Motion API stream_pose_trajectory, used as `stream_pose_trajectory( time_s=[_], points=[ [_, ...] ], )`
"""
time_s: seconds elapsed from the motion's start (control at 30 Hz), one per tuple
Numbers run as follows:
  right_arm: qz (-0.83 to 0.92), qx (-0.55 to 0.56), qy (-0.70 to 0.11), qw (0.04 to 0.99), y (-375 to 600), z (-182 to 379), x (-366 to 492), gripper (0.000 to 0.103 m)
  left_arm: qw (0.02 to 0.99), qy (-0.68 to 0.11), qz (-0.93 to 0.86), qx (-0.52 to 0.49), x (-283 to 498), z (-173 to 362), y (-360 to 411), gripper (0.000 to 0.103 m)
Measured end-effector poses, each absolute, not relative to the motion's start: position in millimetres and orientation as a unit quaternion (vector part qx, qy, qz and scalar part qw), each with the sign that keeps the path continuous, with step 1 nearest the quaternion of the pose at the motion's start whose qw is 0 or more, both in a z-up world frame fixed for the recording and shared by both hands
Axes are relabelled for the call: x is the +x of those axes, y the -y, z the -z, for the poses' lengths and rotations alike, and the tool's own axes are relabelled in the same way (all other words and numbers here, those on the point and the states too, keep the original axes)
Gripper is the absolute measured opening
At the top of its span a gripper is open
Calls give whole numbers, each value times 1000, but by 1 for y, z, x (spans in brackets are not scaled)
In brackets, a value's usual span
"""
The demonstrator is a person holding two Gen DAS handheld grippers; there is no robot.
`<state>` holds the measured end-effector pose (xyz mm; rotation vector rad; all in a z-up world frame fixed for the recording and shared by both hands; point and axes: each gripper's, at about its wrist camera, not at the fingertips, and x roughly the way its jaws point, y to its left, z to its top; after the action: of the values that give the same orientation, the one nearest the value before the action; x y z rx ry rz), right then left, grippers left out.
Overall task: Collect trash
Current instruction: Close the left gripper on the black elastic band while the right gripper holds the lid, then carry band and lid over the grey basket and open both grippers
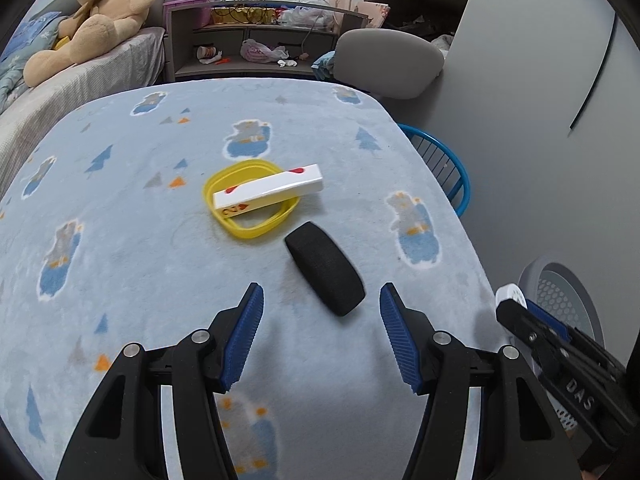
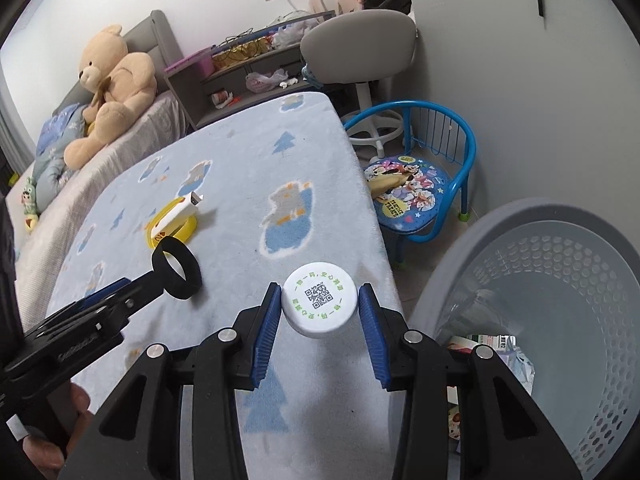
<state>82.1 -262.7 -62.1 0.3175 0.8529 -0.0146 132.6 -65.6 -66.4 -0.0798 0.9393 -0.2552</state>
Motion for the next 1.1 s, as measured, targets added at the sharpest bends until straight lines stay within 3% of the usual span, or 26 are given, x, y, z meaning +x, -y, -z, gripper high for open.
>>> stream_pose_trajectory(
  time_s=[0.27,0.43,0.47,1.1],
  points=[
    [-16,174,-408,896,269,64,74,39,877,-469,102,-39,154,85,81,57],
    [-20,179,-408,895,272,65,71,40,872,-475,109,-41,154,91,83,18],
    [-20,180,-408,895,272,65,71,40,872,-475,112,-42,153,90,83,15],
    [-10,189,-379,906,280,41,37,39,894,-422,151,-11,84,29,92,13]
  ],
)
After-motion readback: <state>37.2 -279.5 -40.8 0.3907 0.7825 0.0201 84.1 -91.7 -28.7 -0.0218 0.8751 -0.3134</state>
